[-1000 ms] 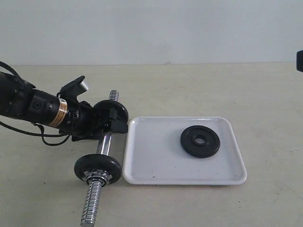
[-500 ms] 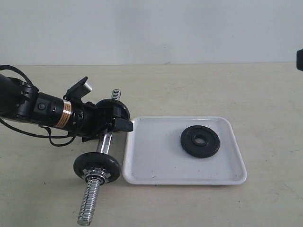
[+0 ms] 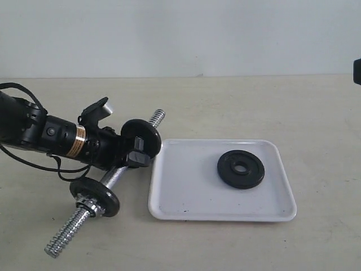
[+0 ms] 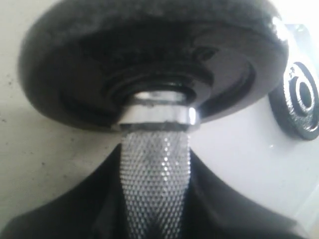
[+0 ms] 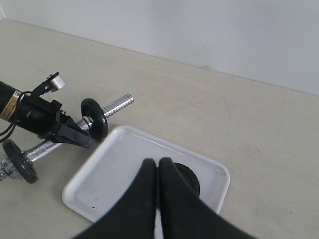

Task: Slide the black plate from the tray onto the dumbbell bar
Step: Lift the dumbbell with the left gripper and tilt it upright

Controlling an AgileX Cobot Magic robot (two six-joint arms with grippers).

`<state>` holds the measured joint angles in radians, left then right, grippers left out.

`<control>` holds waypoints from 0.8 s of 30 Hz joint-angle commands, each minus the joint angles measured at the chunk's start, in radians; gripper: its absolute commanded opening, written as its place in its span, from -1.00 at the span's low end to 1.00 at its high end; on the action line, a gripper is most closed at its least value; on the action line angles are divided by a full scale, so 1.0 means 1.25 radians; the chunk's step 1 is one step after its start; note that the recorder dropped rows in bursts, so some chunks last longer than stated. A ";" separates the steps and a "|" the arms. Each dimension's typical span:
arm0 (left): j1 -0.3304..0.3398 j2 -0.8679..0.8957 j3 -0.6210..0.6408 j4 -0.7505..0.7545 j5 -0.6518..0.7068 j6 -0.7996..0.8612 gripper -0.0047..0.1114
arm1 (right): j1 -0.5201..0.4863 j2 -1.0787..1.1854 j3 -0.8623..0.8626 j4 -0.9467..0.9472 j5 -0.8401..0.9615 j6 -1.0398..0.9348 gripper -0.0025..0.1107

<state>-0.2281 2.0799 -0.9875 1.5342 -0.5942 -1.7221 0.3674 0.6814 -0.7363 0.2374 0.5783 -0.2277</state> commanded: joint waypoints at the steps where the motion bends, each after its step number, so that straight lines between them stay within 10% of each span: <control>1: -0.004 0.009 0.005 0.054 0.019 0.053 -0.84 | 0.002 0.002 -0.006 -0.001 -0.006 -0.006 -0.96; 24: -0.002 -0.147 0.005 0.168 0.223 0.173 -0.84 | 0.002 0.002 -0.006 -0.001 -0.010 -0.004 -0.96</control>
<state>-0.2325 1.9716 -0.9662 1.7754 -0.3302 -1.5610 0.3674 0.6814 -0.7363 0.2374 0.5764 -0.2277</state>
